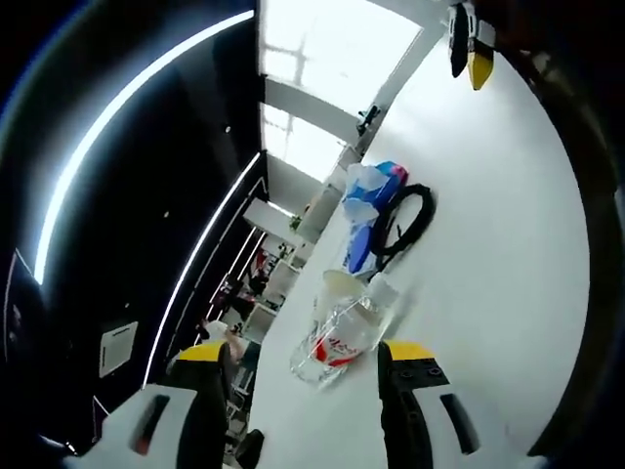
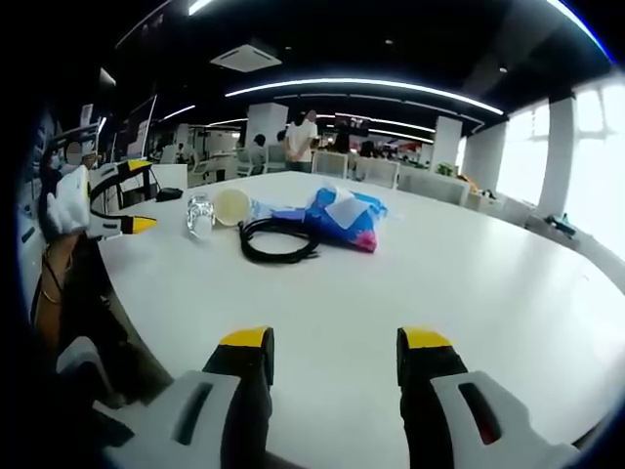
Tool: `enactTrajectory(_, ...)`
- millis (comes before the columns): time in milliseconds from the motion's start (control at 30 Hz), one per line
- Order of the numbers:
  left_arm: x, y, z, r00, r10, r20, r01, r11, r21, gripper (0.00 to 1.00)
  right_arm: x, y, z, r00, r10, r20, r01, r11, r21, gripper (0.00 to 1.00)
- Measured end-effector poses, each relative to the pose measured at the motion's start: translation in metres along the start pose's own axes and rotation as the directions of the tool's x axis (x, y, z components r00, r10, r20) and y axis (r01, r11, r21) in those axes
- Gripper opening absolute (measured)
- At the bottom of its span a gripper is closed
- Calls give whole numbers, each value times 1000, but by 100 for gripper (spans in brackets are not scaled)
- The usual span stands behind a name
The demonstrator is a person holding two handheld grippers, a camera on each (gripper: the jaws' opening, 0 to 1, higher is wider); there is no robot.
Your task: Arrange the tabletop items into an orderly group along one side of the table until the central work area is clear of visible clutter.
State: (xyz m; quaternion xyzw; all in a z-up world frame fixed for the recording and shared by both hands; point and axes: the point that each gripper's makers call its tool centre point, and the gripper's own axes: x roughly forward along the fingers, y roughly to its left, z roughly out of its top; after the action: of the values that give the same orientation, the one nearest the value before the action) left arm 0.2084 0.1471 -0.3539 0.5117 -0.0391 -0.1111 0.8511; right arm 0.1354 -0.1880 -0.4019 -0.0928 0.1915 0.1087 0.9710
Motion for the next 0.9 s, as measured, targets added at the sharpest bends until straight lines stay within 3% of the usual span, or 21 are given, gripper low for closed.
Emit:
enactTrajectory(300,3,-2,4,1000,-9,8,9,1000,16,60,-1,-2,0,1000,-4,-2,4,1000,-4,48)
enactTrajectory(900,14,-10,9,1000,-23,10,21,993,119,61,-3,-2,-4,1000,-12,-7,12,1000,3,48)
